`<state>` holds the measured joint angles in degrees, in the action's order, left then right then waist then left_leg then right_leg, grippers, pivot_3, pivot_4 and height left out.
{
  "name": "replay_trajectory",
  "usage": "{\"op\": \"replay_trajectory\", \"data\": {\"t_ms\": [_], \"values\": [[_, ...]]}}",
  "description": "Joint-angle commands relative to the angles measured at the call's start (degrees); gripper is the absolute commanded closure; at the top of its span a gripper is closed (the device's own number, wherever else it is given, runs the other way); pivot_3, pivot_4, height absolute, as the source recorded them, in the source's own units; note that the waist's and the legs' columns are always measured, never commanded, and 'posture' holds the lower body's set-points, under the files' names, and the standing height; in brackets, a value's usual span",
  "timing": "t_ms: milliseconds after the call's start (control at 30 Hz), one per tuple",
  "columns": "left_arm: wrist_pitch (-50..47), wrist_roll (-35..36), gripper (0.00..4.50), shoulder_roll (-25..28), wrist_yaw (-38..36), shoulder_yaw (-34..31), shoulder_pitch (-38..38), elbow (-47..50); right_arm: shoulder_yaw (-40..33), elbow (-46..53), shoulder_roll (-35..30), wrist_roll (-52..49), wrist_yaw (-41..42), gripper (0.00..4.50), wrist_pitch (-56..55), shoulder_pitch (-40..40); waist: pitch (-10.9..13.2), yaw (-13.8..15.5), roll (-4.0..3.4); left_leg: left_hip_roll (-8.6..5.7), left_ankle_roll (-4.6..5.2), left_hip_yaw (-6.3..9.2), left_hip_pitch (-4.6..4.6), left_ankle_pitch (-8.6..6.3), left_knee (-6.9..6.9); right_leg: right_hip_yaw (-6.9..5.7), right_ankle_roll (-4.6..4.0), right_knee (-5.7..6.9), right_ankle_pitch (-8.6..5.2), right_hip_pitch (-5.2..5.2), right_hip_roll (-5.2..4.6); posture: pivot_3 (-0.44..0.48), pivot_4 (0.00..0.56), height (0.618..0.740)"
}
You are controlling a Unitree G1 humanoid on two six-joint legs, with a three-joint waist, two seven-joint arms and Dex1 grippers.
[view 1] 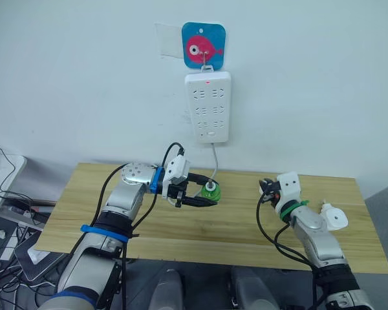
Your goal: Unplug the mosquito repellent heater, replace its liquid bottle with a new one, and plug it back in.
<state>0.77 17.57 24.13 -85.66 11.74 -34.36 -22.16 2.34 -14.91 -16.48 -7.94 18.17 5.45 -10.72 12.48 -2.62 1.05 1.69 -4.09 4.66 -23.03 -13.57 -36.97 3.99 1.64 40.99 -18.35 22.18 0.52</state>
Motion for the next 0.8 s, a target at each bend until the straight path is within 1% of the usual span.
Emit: {"op": "replay_trajectory", "data": {"t_ms": [33,200,267,300,433,500,600,700,800], "values": [[0.0,0.7,2.27,0.4,0.4,-1.0,-0.2,2.5,-1.1,-4.3,0.7,0.9,0.3,4.22,-4.7,-2.0,0.0,0.1,0.0,0.0,0.0,0.0,0.0,0.0,0.0,0.0,0.0,0.01,0.0,0.0,0.0,0.064,0.165,0.74],[-0.2,0.7,2.27,0.5,0.7,-1.0,0.1,3.0,-1.1,-7.8,1.1,1.8,1.1,4.22,-7.4,-2.8,0.0,0.3,0.0,0.0,0.0,0.0,0.0,0.0,0.01,0.0,0.0,0.0,0.0,0.0,0.0,0.066,0.165,0.74],[-0.4,0.8,2.27,0.4,0.8,-0.9,0.3,3.4,-1.3,-8.2,1.0,2.2,1.1,3.49,-7.9,-2.5,0.0,0.4,0.0,0.0,0.0,0.01,0.0,0.0,0.01,0.0,0.0,0.0,0.0,0.0,0.0,0.066,0.165,0.74],[-0.5,0.8,2.27,0.3,1.0,-0.9,0.4,3.5,-1.5,-8.1,1.0,2.3,1.1,3.26,-8.0,-2.4,0.0,0.5,0.0,0.0,0.0,0.01,0.01,0.0,0.01,0.0,0.0,0.01,0.0,0.0,0.0,0.062,0.168,0.74],[-0.5,0.9,2.27,0.0,1.1,-0.7,0.3,3.4,-2.2,-5.7,0.8,1.9,1.4,1.89,-7.6,-0.5,0.0,0.7,0.0,0.0,0.0,0.0,0.01,0.0,0.0,0.0,0.0,0.01,0.0,0.0,0.0,0.056,0.167,0.74],[-0.5,0.8,2.27,-0.1,1.2,-0.7,0.1,3.0,-2.6,-3.2,0.7,1.2,2.2,1.16,-7.7,0.7,0.0,0.7,0.0,0.0,0.0,0.0,0.0,0.0,0.01,0.0,0.0,0.0,0.0,0.0,0.0,0.047,0.17,0.74],[-0.1,0.7,2.27,-0.4,1.2,-0.7,0.0,2.1,-2.8,3.4,-0.1,-1.4,6.1,0.11,-8.4,3.4,0.0,0.7,-0.01,0.01,0.0,0.0,0.0,0.0,0.0,0.01,0.0,0.0,0.0,0.0,0.0,0.047,0.17,0.74],[0.0,0.6,2.27,-0.5,1.2,-0.6,0.2,2.1,-2.7,12.9,-2.3,-4.6,10.6,0.04,-5.0,7.1,0.0,0.7,-0.01,0.0,0.0,0.0,0.0,0.0,0.0,0.01,0.0,0.0,0.0,-0.01,0.0,0.035,0.172,0.74],[0.1,0.7,2.27,-0.4,1.0,-0.7,0.1,1.8,-1.9,24.5,-6.1,-11.2,15.8,0.04,4.5,10.2,0.0,0.7,-0.01,0.0,0.0,0.02,0.0,-0.01,0.0,0.0,0.0,-0.02,0.0,-0.03,0.0,0.024,0.171,0.74]]}}
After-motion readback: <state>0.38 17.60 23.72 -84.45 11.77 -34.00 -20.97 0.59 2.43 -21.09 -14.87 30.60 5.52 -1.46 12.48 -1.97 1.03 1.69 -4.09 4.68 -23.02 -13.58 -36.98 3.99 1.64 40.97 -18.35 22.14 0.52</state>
